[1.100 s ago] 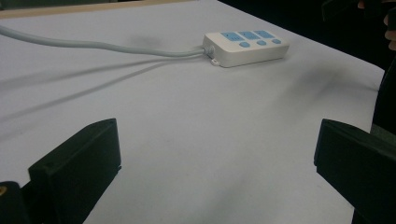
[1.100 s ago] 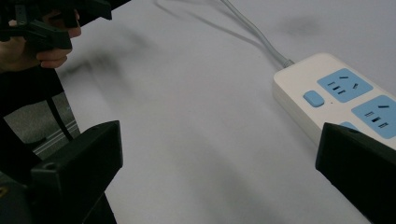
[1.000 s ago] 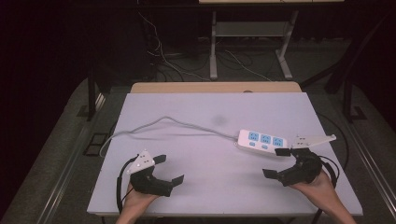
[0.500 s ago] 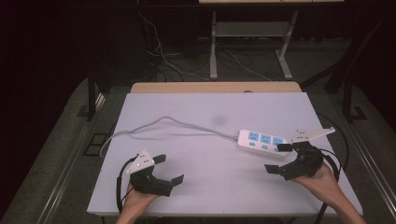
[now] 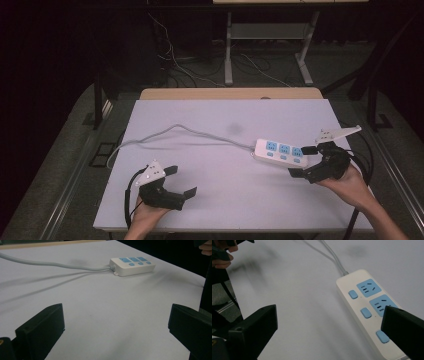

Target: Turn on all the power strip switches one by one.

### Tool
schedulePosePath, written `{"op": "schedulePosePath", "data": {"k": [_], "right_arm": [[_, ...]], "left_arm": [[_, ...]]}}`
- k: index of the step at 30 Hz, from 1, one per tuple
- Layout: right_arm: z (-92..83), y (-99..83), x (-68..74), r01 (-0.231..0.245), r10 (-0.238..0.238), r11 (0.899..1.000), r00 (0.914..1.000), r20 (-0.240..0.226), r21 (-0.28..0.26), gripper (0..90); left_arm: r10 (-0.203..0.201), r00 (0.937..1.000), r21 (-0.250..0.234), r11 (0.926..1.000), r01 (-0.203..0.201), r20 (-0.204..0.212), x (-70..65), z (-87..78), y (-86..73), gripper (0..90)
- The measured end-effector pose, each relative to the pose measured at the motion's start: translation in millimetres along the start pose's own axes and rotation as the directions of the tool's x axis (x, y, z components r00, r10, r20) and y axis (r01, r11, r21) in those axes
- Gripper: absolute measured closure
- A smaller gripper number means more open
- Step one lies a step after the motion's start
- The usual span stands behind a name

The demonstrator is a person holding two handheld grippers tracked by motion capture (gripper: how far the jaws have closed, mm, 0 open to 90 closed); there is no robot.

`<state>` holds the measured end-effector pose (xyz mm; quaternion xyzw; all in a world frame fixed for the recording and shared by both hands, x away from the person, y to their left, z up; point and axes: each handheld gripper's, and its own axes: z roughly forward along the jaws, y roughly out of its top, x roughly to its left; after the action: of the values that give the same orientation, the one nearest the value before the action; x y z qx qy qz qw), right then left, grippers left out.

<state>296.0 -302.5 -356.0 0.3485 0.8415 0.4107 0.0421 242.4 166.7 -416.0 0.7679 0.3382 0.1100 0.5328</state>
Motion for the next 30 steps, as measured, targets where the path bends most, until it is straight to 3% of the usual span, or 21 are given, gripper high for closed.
{"op": "schedulePosePath", "data": {"k": [10, 17, 18, 21, 22, 28, 29, 30], "right_arm": [[6.7, 0.9, -16.5, 0.000, 0.001, 0.999, 0.9999, -0.010, 0.037, 0.5], [7.8, 2.6, -27.5, -0.013, 0.012, 0.998, 0.9999, 0.010, 0.057, 0.6], [6.9, 2.8, -31.5, -0.008, 0.006, 0.997, 0.9996, 0.028, 0.072, 15.4], [6.4, 2.2, -35.8, -0.024, 0.022, 0.997, 0.9992, 0.033, 0.074, 16.4], [6.2, 1.2, -40.2, -0.032, 0.029, 0.996, 0.9988, 0.040, 0.079, 23.8], [4.5, -0.7, -49.0, -0.059, 0.056, 0.996, 0.9970, 0.054, 0.063, 44.5], [4.5, -0.7, -49.0, -0.059, 0.056, 0.996, 0.9970, 0.054, 0.063, 44.5], [4.0, -0.9, -50.6, -0.064, 0.060, 0.996, 0.9962, 0.063, 0.056, 53.0]], "left_arm": [[-0.004, 1.0000, -0.002, 1.0000, 0.004, 0.001, 0.2, 0.1, -0.2, 0.0], [-0.006, 1.0000, -0.011, 0.9999, 0.006, 0.004, 0.7, -1.0, 0.1, 0.0], [-0.007, 1.0000, -0.012, 0.9999, 0.007, 0.002, 0.8, -1.2, 0.2, 0.0], [-0.006, 1.0000, -0.012, 0.9999, 0.006, 0.002, 1.0, -1.3, 0.0, 0.0], [0.000, 1.0000, -0.010, 0.9999, 0.000, 0.000, 0.7, -1.5, -0.2, 0.0], [0.006, 1.0000, -0.018, 0.9998, -0.006, 0.001, -0.1, -0.8, 0.0, 0.0], [0.006, 1.0000, -0.018, 0.9998, -0.006, 0.001, -0.1, -0.8, 0.0, 0.0], [0.010, 0.9999, -0.011, 0.9999, -0.011, -0.002, -0.2, 0.2, 0.2, 0.0]]}}
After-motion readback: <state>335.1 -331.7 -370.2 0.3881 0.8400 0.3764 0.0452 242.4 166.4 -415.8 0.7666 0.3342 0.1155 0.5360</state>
